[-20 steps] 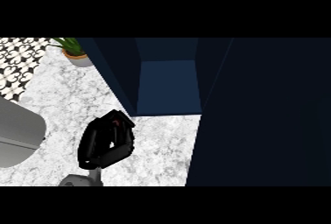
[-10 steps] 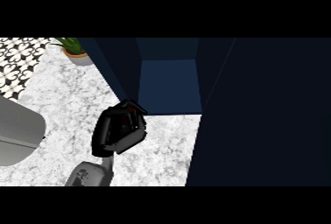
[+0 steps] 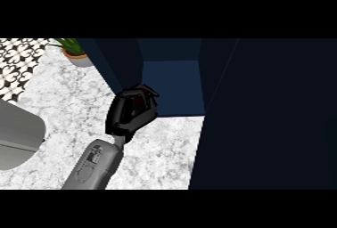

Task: Pick up the wine, place it into the cabinet and close the cabinet

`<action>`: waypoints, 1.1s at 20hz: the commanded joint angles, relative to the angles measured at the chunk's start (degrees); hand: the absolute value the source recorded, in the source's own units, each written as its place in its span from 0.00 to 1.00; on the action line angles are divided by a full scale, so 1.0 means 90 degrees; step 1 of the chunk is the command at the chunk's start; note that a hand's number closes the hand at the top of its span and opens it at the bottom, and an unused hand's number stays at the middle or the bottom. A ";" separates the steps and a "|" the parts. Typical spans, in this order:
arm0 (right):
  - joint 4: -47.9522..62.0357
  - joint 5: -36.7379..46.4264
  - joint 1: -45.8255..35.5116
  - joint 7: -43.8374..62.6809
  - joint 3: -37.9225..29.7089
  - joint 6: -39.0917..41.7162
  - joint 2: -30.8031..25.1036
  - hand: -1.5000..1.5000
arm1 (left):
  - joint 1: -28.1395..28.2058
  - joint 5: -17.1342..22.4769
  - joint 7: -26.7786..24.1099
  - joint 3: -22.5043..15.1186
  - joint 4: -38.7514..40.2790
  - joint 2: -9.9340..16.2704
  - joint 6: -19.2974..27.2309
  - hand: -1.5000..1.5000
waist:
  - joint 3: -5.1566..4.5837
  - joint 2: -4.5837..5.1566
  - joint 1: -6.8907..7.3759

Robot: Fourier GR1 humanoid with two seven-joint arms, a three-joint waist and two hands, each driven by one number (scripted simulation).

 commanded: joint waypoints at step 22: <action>-0.0864 -0.0306 0.0620 -0.0538 0.0372 0.0188 -0.0010 0.00 | -0.1564 0.0653 0.0236 -0.0367 0.1785 0.0031 0.1149 1.00 | -0.0032 0.0091 -0.0412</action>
